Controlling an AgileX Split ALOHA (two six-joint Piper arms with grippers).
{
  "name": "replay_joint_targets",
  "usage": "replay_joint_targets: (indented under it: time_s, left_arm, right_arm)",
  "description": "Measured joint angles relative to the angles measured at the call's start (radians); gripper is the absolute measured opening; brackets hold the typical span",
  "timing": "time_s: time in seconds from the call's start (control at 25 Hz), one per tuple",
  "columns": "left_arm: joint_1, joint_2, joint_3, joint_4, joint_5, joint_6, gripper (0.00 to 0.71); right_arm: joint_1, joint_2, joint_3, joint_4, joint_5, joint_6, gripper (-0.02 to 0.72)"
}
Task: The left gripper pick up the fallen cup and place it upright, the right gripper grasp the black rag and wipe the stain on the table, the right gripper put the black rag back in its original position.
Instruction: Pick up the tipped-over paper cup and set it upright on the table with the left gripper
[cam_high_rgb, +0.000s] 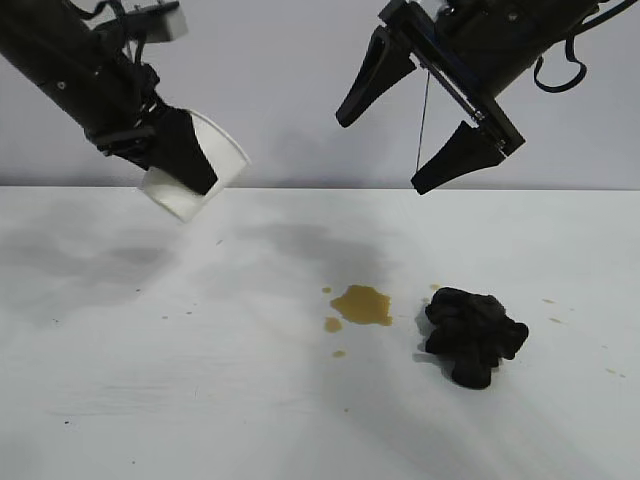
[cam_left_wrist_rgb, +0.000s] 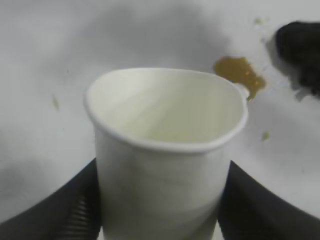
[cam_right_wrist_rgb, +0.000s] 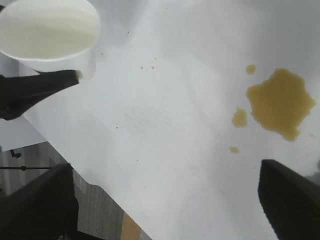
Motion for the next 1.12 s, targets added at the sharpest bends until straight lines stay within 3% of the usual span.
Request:
replay_joint_targets:
  time_s: [0.36, 0.72, 0.92, 1.12]
  left_arm:
    - [0.035, 0.000, 0.175, -0.312, 0.035, 0.385, 0.428]
    - [0.035, 0.000, 0.379, -0.782, 0.034, 1.000, 0.428]
    - [0.046, 0.014, 0.446, -0.832, 0.055, 1.235, 0.428]
    - [0.102, 0.096, 0.464, -0.838, 0.117, 1.266, 0.428]
  right_arm:
    - [0.000, 0.000, 0.000, 0.000, 0.001, -0.002, 0.694]
    - [0.000, 0.000, 0.000, -0.017, 0.001, -0.002, 0.694]
    - [0.000, 0.000, 0.000, -0.021, 0.001, -0.002, 0.694]
    - [0.000, 0.000, 0.000, -0.022, 0.001, -0.002, 0.694]
